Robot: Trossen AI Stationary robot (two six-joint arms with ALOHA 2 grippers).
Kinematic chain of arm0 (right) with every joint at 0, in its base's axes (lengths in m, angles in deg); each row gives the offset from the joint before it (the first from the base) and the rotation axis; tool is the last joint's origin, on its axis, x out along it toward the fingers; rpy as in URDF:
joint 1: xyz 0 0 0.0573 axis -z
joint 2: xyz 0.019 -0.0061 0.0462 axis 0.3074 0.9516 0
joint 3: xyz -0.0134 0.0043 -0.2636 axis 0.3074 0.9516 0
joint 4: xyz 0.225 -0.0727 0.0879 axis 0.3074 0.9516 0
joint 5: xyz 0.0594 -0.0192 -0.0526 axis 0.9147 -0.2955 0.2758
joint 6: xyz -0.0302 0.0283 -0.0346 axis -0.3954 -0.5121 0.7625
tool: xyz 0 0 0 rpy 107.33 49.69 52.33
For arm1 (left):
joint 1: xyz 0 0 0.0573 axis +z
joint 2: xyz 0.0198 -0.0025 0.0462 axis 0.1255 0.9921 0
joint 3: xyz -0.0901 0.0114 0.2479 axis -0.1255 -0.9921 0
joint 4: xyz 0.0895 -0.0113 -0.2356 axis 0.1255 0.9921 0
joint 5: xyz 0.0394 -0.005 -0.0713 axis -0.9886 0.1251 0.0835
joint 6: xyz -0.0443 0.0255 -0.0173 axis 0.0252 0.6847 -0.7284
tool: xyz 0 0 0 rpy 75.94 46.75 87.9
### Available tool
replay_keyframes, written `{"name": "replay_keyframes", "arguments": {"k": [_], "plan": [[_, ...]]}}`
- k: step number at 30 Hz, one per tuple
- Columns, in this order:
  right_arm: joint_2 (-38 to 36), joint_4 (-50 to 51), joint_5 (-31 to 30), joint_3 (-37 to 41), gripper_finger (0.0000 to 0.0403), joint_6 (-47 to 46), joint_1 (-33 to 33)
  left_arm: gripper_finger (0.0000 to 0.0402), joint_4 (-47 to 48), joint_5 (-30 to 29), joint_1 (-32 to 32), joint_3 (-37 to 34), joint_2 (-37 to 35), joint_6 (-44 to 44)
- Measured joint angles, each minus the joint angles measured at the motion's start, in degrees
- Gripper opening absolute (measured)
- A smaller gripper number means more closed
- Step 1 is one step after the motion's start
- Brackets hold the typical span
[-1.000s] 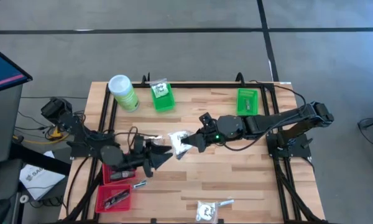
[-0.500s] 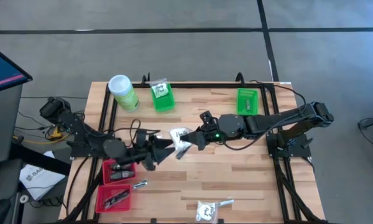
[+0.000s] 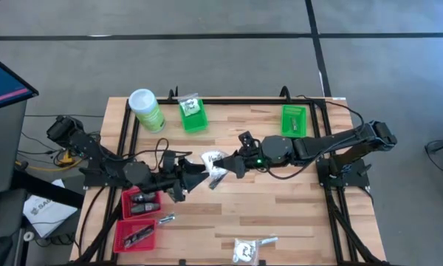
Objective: Pick & Place Travel size toiletries
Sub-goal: Put the white vanity pack into the top left green basket
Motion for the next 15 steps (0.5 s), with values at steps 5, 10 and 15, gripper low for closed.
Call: {"name": "replay_keyframes", "arguments": {"k": [5, 10, 15], "plan": [[0.0, -0.4, -0.9, 0.0, 0.0012, 0.4, 0.0, 0.0134, 0.0, -0.1, 0.0, 0.0, 0.0, 0.0], [0.0, -0.7, -1.0, 0.0, 0.0012, 0.6, 0.0, 0.007, -0.2, 0.0, 0.2, 0.0, 0.0, 0.3], [0.0, -0.7, -1.1, 0.0, 0.0012, 0.6, 0.0, 0.0019, -0.2, 0.0, 0.2, 0.0, 0.0, 0.3]]}}
